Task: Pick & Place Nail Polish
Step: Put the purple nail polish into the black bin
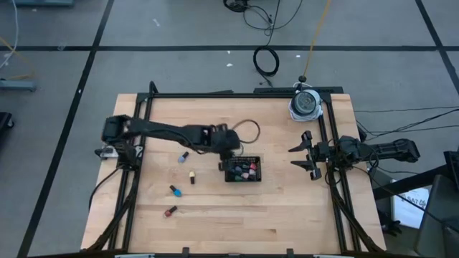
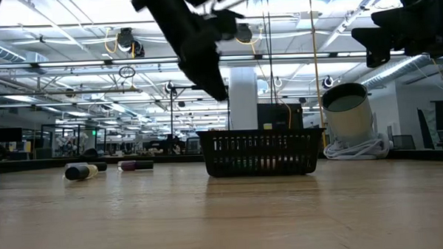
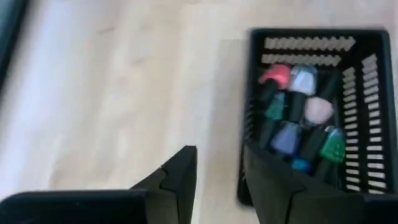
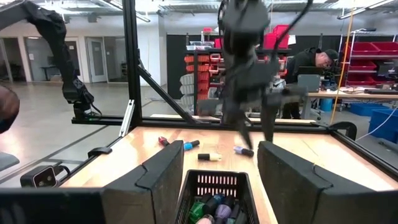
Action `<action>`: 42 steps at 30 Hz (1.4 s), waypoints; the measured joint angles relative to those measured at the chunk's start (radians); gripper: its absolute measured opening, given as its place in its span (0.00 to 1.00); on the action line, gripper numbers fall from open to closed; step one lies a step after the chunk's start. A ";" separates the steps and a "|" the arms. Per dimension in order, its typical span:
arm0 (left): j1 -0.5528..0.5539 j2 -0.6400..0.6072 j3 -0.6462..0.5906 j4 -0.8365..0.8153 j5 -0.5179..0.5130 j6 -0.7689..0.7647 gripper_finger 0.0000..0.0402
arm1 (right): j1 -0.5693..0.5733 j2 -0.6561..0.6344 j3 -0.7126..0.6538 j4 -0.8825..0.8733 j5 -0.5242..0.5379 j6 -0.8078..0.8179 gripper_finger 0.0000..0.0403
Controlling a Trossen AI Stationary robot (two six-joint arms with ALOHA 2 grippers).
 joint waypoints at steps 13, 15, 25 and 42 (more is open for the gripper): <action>0.056 -0.197 -0.243 -0.123 -0.280 -0.326 0.35 | 0.000 0.000 0.000 0.001 0.000 0.000 0.49; 0.090 -0.195 -0.291 -0.142 -0.258 -0.380 0.38 | 0.000 0.000 0.000 0.001 0.000 0.000 0.48; 0.160 -0.186 -0.428 -0.134 -0.068 -0.349 0.66 | 0.000 0.000 0.000 0.000 0.000 0.000 0.48; 0.143 -0.164 -0.449 0.023 0.016 -0.054 0.61 | 0.000 0.000 0.000 0.000 0.000 0.000 0.49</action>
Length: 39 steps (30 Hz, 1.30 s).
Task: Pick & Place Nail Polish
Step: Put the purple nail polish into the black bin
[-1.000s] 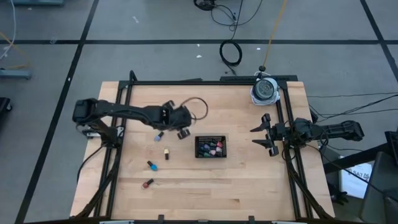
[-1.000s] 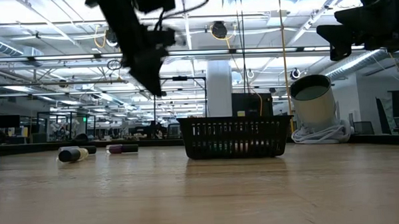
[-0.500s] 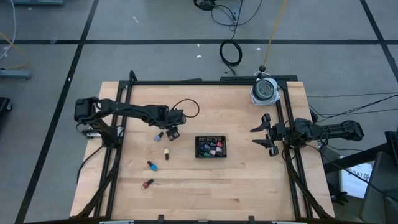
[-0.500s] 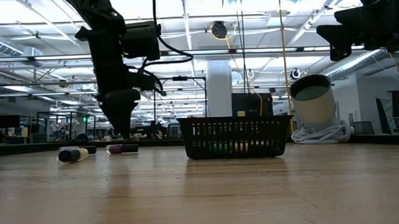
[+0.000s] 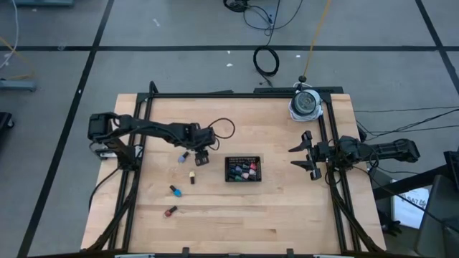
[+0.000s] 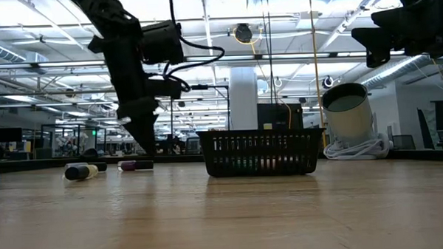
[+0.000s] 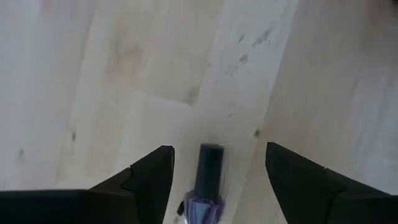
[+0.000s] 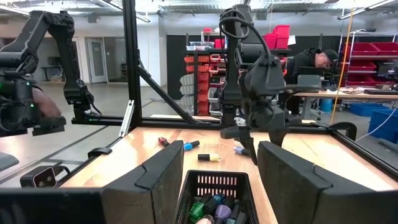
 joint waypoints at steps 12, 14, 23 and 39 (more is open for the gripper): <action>0.029 0.127 0.005 -0.002 0.061 0.020 0.52 | 0.000 0.000 -0.001 0.008 0.000 0.000 0.48; 0.036 0.127 0.004 -0.009 0.073 0.020 0.50 | 0.000 0.000 -0.001 0.008 0.000 0.000 0.48; 0.061 0.125 0.003 -0.011 0.102 0.000 0.29 | 0.000 0.000 -0.001 0.008 0.000 0.000 0.48; 0.068 0.127 0.001 0.005 0.089 -0.030 0.09 | 0.000 0.000 -0.001 0.008 0.000 0.000 0.48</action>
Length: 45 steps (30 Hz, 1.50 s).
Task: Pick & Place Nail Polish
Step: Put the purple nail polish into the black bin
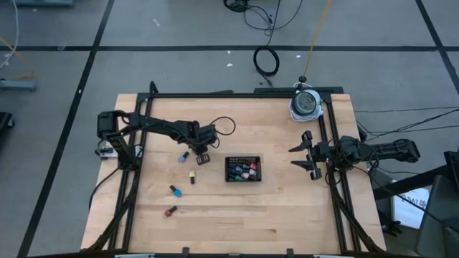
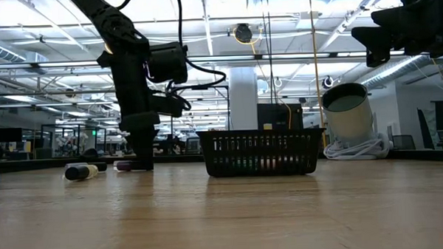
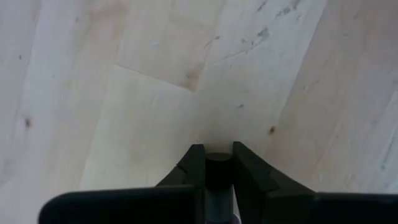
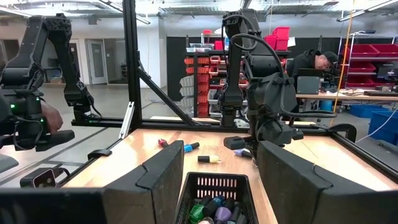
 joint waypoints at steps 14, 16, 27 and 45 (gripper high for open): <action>-0.005 -0.020 -0.001 0.006 0.010 -0.064 0.23 | 0.000 0.000 0.001 0.000 0.000 0.000 0.48; -0.005 -0.032 -0.003 0.001 0.010 -0.090 0.27 | 0.000 0.000 0.001 0.000 0.000 0.000 0.48; -0.005 -0.056 -0.003 -0.130 0.014 -0.085 0.47 | 0.000 0.000 0.001 0.000 0.000 0.000 0.48; 0.010 -0.057 -0.003 -0.126 0.016 -0.122 0.27 | 0.000 0.000 0.001 0.000 0.000 0.000 0.48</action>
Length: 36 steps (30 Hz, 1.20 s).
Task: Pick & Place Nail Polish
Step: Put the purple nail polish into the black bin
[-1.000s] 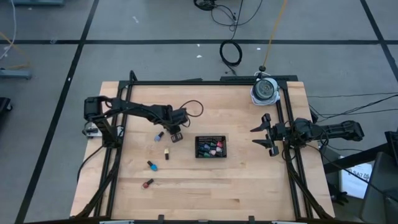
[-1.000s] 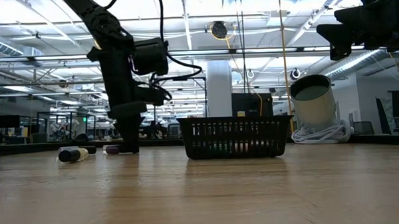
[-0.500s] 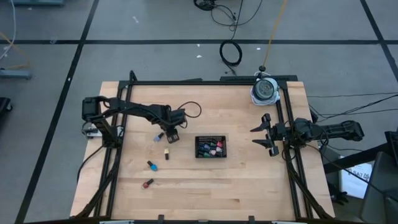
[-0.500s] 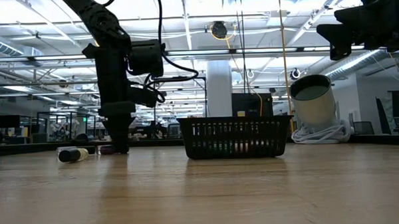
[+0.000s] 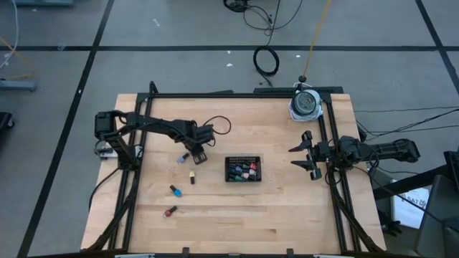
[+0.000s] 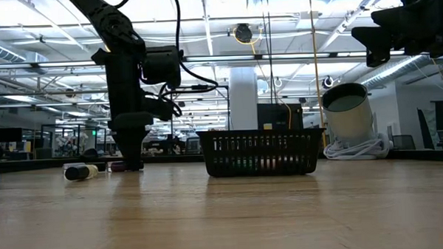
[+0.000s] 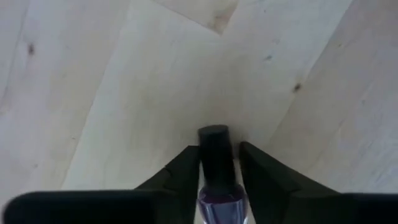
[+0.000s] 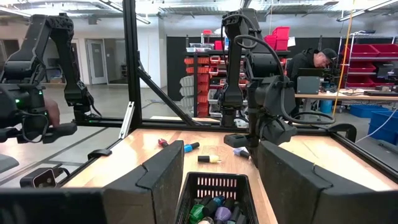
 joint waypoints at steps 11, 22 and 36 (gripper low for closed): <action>0.011 0.000 0.001 0.016 -0.046 -0.015 0.09 | 0.000 0.000 0.000 0.000 0.000 0.000 0.48; 0.004 -0.071 0.002 0.201 -0.055 0.104 0.09 | 0.000 0.000 0.000 0.000 0.000 0.000 0.48; -0.016 -0.240 0.003 0.564 0.185 0.227 0.09 | 0.000 0.000 -0.001 0.000 0.000 0.000 0.48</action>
